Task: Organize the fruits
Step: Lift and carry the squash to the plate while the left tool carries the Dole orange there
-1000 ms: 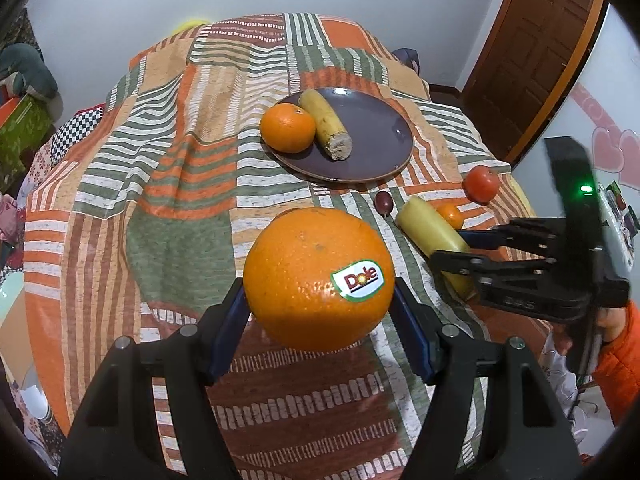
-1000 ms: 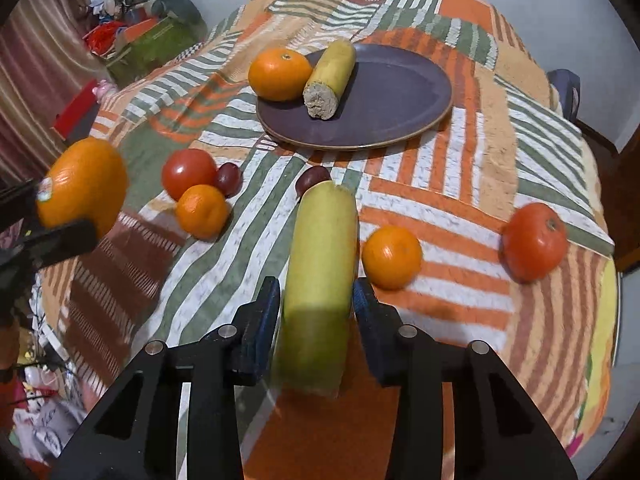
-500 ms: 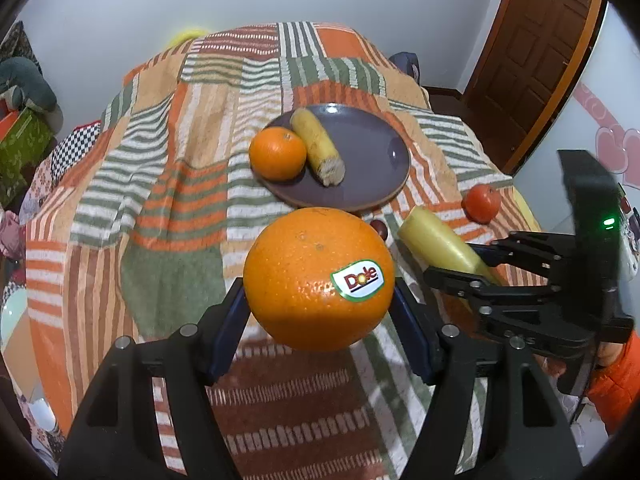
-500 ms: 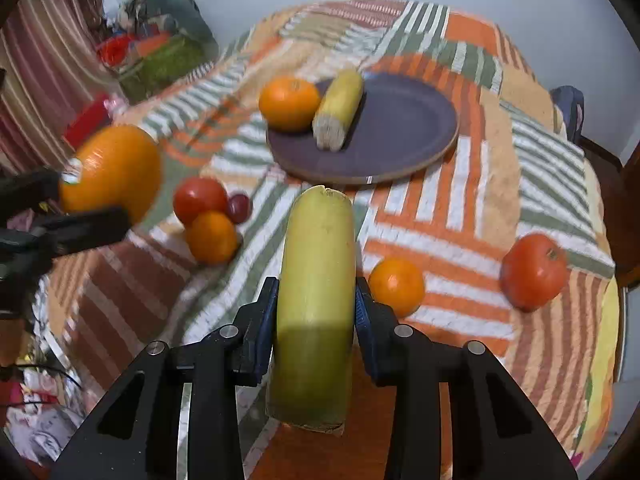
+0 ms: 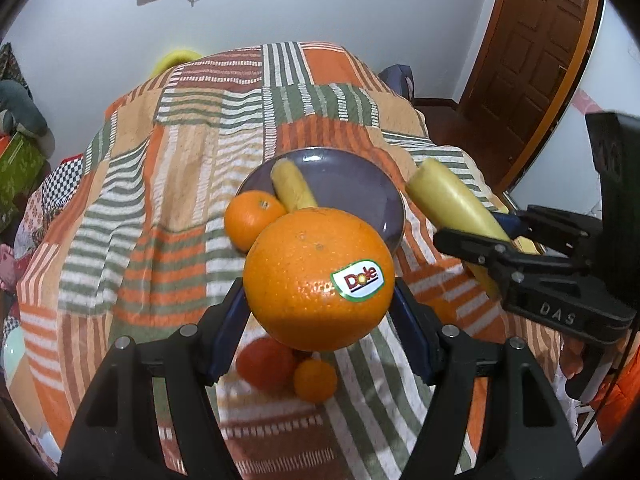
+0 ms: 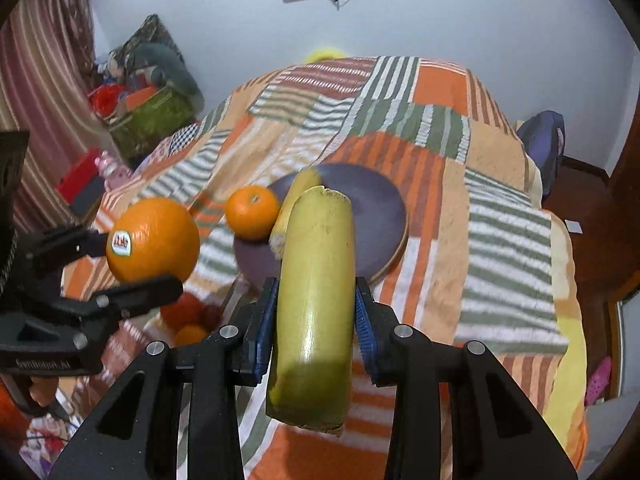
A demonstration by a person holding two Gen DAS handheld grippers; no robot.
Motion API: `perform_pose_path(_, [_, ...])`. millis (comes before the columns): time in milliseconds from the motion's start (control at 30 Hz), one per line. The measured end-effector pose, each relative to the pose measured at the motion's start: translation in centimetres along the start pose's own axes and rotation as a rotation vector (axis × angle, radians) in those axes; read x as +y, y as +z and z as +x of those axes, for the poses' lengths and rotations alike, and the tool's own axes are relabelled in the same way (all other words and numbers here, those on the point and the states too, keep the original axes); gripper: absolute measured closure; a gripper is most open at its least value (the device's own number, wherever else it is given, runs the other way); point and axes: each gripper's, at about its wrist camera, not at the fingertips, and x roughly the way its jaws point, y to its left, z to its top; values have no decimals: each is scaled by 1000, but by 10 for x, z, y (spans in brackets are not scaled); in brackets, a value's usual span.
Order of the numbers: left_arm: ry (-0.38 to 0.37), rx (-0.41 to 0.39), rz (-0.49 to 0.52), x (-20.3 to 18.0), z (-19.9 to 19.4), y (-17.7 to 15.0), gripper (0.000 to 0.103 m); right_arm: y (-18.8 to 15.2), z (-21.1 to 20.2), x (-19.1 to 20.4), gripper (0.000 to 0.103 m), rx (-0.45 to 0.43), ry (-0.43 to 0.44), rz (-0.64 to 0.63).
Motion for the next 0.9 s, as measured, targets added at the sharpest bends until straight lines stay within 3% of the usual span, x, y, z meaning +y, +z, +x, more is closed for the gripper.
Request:
perform_pose_path(200, [-12, 25, -6, 8, 31, 13, 34, 16, 17, -9, 70, 1, -19, 11])
perform_pose_path(500, [-15, 95, -8, 31, 74, 7, 34, 31, 61, -8, 70, 56, -27, -3])
perform_pose_path(900, [-49, 101, -13, 39, 98, 16, 34, 48, 102, -9, 70, 116, -49, -5])
